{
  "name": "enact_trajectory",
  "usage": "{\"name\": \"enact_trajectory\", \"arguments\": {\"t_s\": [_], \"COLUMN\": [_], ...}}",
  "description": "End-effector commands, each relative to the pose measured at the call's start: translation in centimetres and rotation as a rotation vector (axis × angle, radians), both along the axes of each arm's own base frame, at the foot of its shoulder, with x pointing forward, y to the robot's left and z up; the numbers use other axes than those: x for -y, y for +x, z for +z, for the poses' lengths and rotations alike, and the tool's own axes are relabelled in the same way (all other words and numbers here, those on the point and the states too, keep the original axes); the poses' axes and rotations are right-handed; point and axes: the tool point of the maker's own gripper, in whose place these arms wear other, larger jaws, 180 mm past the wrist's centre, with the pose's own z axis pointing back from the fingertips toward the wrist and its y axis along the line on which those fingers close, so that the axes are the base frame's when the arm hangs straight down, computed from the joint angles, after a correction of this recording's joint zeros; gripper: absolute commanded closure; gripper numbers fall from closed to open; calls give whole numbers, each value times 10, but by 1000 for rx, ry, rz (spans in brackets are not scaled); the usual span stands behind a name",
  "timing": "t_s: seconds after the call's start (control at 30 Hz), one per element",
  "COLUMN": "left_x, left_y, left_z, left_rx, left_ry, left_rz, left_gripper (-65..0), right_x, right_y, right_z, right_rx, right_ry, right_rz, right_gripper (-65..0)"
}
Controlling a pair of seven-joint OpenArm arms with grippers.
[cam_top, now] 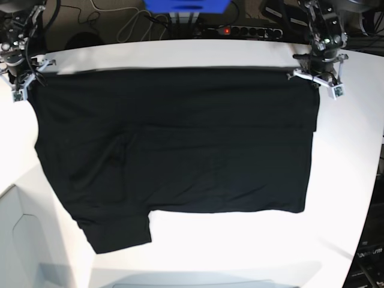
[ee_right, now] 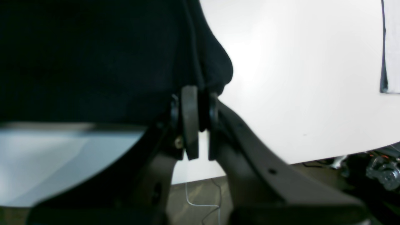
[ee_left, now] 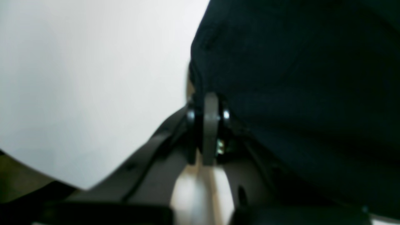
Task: Fold the T-shirt properly
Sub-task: 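Lift the folded edge with both grippers and drag it back toward the arms, then lay the shirt edge down and open both grippers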
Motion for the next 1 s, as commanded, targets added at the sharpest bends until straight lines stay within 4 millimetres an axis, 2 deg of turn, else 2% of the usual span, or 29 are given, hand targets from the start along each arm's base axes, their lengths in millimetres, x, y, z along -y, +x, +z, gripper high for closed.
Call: {"name": "enact_trajectory", "arguments": {"t_s": [0.0,0.27,0.5,0.7,0.97], "left_x": [-7,-7,-12,-28,-25], "left_y": [-2,-12,-37,-40,-49], "left_z": [7,2,-19,-24,-28], "left_rx": [11,-17,-102,-133,-155], "left_ry": [31,31,17,41,35], "left_rz": [6,5,21,22,21], "left_gripper": [-8,-8,-8,-8,-8], "right_x": [9,2,-6,-2,6], "right_y": [-3,-26,-32,-41,-53], "right_z": [5,-11,-16,-16,-15], "right_rx": [0,-55,-57,-48,-68], "right_ry": [-28,5,26,34,17], "right_rz": [-1,-22,-36,-90,-105], "right_gripper": [0,0,0,0,0]}}
